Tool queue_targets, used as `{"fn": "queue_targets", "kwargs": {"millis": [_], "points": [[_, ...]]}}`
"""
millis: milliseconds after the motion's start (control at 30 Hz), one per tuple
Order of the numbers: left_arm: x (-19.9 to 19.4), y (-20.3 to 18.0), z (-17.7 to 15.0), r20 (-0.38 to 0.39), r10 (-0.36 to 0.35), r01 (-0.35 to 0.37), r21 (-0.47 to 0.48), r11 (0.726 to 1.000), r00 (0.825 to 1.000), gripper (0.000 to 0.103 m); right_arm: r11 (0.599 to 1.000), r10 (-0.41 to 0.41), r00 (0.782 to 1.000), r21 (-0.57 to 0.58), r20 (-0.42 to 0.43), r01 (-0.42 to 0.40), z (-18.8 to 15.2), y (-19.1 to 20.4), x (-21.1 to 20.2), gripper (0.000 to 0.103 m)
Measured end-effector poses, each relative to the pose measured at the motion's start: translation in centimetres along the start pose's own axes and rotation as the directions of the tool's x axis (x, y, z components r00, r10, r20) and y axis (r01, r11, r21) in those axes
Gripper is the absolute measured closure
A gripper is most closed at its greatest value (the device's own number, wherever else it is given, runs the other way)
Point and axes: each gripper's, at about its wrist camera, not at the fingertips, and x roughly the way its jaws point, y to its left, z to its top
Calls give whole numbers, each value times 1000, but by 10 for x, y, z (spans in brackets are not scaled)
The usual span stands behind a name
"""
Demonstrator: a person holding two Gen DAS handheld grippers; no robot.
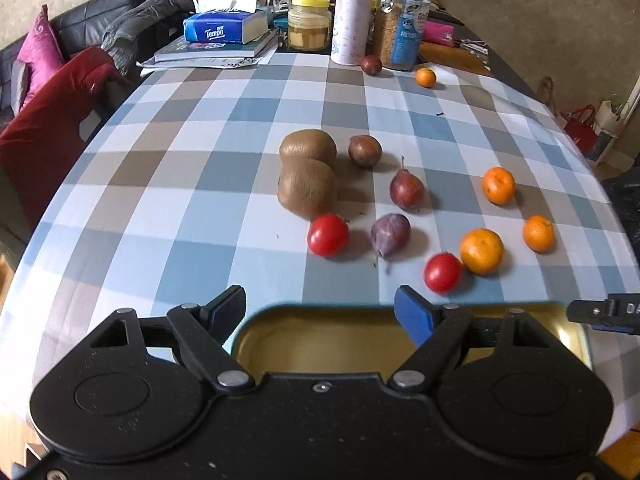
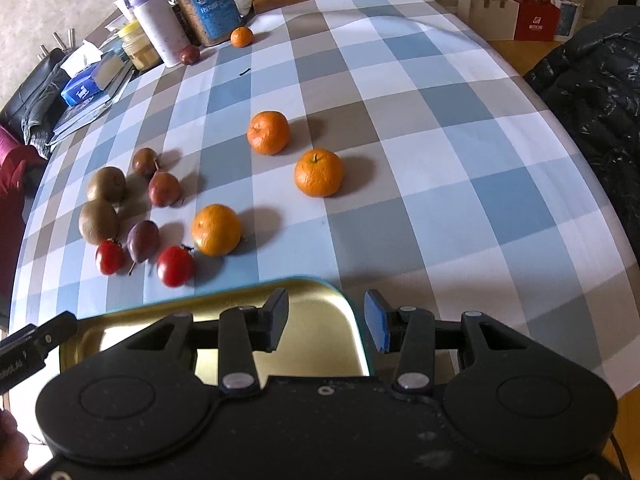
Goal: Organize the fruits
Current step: 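Move both tools past the tray toward the fruit cluster, then grasp the red tomato with the left tool while the right tool grasps a mandarin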
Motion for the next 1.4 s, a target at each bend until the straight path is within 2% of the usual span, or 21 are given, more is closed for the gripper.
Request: {"fn": "queue_targets", "kwargs": {"millis": [67, 300, 400, 600, 700, 1000, 1400], "points": [[8, -3, 6, -1, 20, -20, 12, 1000, 1000, 21, 1000, 5, 1000, 2, -7, -5, 6, 0, 5, 58], [35, -5, 25, -34, 21, -20, 43, 999, 999, 23, 999, 47, 997, 15, -54, -46, 24, -1, 22, 58], [44, -7, 31, -38, 29, -27, 68, 997, 999, 27, 998, 61, 997, 9, -51, -61, 33, 2, 26, 58], [64, -6, 38, -58, 35, -29, 106, 994, 998, 27, 998, 54, 996, 32, -66, -52, 50, 0, 41, 61], [73, -6, 39, -77, 38, -29, 120, 992, 996, 31, 998, 52, 996, 43, -79, -48, 58, -2, 49, 61], [90, -11, 44, -116, 32, -18, 120, 993, 993, 32, 997, 26, 998, 77, -64, -21, 80, -7, 64, 61], [102, -9, 45, -143, 38, -24, 96, 995, 989, 32, 996, 46, 996, 85, -73, -40, 90, -4, 82, 61]]}}
